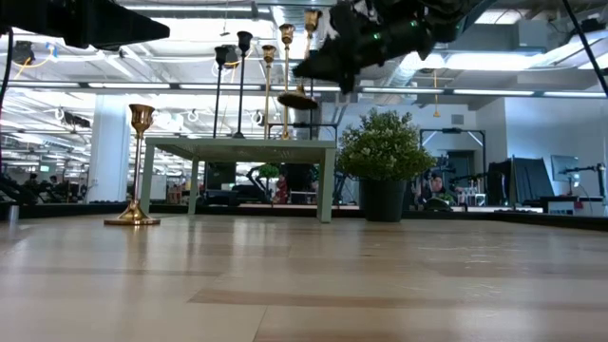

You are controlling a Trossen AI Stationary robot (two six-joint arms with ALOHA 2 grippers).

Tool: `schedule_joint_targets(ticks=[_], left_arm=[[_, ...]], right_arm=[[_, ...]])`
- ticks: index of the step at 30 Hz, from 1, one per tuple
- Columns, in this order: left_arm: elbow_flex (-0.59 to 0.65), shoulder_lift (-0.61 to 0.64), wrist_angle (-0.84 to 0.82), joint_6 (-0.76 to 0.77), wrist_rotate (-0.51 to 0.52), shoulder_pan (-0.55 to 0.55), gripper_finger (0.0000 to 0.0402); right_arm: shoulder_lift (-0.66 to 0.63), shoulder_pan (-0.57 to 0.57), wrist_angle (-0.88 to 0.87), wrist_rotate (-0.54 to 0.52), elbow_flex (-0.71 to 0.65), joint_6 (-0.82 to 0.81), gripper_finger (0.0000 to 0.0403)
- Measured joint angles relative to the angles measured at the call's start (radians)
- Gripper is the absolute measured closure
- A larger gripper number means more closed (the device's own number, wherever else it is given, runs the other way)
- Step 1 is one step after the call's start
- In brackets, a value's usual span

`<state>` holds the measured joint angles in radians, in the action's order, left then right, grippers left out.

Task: Pick & Place candle stick holders
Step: Put the gold candle holder on the shelf

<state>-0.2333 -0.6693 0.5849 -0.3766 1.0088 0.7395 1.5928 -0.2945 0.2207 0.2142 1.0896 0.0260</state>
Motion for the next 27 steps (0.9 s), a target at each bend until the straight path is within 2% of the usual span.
schedule_joint_targets(ticks=[4, 10, 14, 17, 27], left_arm=[[0.000, 0.000, 0.000, 0.000, 0.000, 0.000, 0.0394], [0.000, 0.000, 0.006, 0.000, 0.000, 0.001, 0.0394], [0.000, 0.001, 0.007, 0.000, 0.000, 0.001, 0.0394], [0.000, 0.001, 0.007, 0.000, 0.000, 0.001, 0.0394], [0.000, 0.001, 0.008, -0.008, -0.007, 0.001, 0.0394]], right_arm=[[0.053, 0.020, -0.078, 0.023, 0.084, 0.025, 0.0402], [0.201, 0.035, -0.127, 0.024, 0.236, 0.063, 0.0402], [0.237, 0.021, -0.145, 0.024, 0.307, 0.063, 0.0402], [0.245, 0.014, -0.199, 0.018, 0.323, 0.063, 0.0402], [0.254, 0.016, -0.184, 0.006, 0.327, 0.085, 0.0402]])
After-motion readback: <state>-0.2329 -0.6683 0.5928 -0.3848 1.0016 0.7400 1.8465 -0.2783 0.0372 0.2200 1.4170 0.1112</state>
